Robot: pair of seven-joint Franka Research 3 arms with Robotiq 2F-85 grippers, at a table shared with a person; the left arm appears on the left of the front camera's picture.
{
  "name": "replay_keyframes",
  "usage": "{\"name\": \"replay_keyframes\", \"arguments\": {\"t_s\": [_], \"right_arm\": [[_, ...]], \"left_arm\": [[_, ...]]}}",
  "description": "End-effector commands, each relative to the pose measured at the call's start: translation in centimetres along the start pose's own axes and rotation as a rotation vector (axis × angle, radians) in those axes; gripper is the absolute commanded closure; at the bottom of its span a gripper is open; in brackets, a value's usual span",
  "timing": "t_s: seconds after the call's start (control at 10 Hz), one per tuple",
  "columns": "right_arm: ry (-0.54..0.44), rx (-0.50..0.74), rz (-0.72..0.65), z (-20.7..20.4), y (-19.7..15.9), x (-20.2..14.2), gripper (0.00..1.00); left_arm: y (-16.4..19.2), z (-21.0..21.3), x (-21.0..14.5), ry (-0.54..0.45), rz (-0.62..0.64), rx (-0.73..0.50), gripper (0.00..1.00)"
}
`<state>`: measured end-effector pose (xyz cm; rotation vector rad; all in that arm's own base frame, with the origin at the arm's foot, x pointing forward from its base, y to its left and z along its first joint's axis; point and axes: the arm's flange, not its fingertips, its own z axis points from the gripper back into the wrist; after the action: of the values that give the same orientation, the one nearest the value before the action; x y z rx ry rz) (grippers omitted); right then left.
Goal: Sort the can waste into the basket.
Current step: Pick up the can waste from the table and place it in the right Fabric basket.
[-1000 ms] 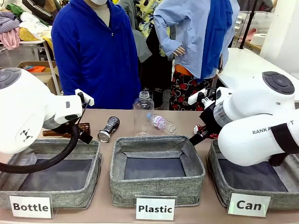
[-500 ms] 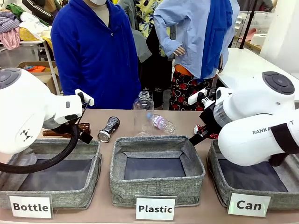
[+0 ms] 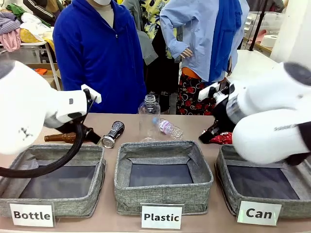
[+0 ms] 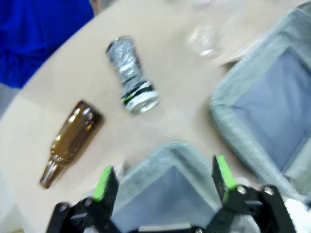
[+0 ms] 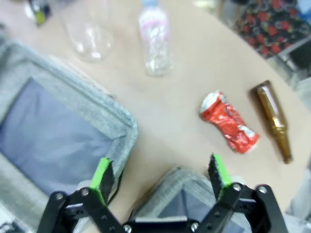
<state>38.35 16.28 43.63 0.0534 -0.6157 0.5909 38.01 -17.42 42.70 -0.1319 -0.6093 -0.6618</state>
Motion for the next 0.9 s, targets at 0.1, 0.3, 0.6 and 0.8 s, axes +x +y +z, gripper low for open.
{"name": "replay_keyframes", "arguments": {"t_s": [0.1, 0.3, 0.6, 0.8], "right_arm": [[-0.001, 0.141, -0.279, 13.8, 0.0, 1.4, 0.00], [-0.060, 0.323, -0.331, 19.7, -2.3, -2.0, 0.00], [-0.235, 0.545, -0.472, 22.2, -9.6, -10.3, 0.00], [-0.325, 0.630, -0.663, 20.9, -14.4, -16.4, 0.00]], "left_arm": [[-1.0, 13.6, 0.0, -0.050, 0.121, -0.174, 0.00], [1.1, 18.9, -3.0, -0.079, 0.076, -0.317, 0.00], [11.0, 22.5, -10.1, -0.188, 0.224, -0.581, 0.00], [16.5, 22.3, -17.3, -0.422, 0.427, -0.622, 0.00]]}}
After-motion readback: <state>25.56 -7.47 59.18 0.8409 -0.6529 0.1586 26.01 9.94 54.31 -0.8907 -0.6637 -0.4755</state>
